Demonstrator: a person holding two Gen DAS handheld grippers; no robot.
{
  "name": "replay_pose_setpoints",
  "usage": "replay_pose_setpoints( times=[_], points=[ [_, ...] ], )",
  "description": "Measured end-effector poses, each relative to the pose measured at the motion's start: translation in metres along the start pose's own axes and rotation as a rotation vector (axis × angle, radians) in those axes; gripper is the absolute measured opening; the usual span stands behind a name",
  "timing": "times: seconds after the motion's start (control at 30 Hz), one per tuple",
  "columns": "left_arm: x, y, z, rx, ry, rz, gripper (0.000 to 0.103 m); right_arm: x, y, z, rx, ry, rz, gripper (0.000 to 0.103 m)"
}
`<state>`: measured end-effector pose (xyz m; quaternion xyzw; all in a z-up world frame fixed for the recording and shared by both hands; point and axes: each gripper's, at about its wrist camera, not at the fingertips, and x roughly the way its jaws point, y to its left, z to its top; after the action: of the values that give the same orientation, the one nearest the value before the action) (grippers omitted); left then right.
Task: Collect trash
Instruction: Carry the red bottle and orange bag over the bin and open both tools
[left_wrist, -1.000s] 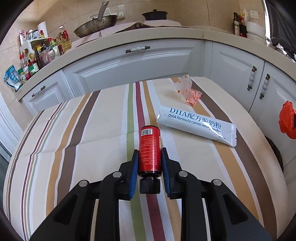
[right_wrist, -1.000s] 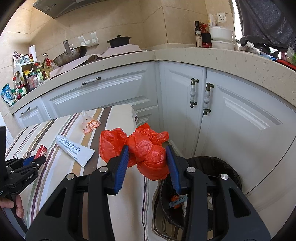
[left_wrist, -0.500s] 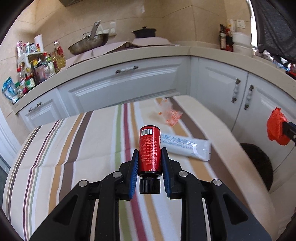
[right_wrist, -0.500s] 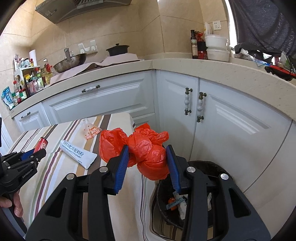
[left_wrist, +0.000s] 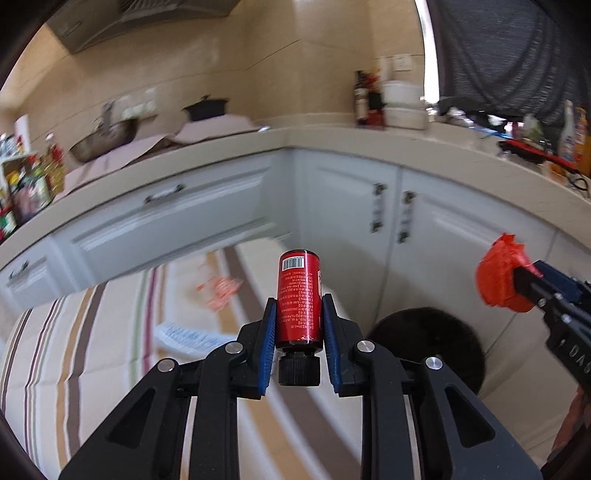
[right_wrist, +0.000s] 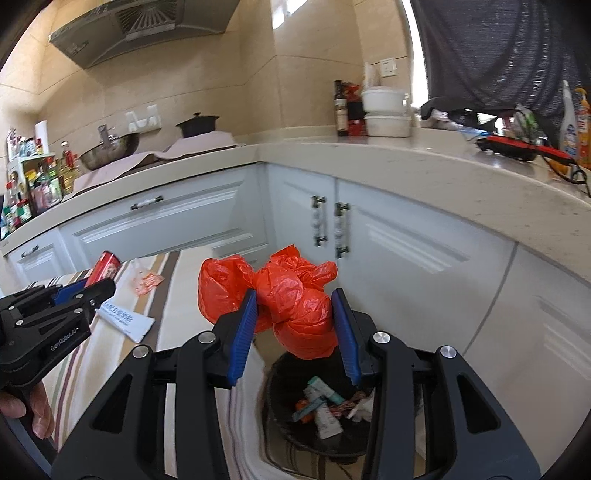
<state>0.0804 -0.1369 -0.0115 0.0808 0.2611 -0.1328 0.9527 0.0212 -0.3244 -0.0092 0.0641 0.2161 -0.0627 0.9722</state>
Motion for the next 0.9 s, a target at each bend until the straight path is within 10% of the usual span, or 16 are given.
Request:
replay_pose_setpoints(
  times=[0.9],
  points=[
    [0.054,-0.091,0.013,0.105,-0.021,-0.096,0.025,0.029,-0.076,-0.018,0.098,-0.006,-0.119,0.04]
  ],
)
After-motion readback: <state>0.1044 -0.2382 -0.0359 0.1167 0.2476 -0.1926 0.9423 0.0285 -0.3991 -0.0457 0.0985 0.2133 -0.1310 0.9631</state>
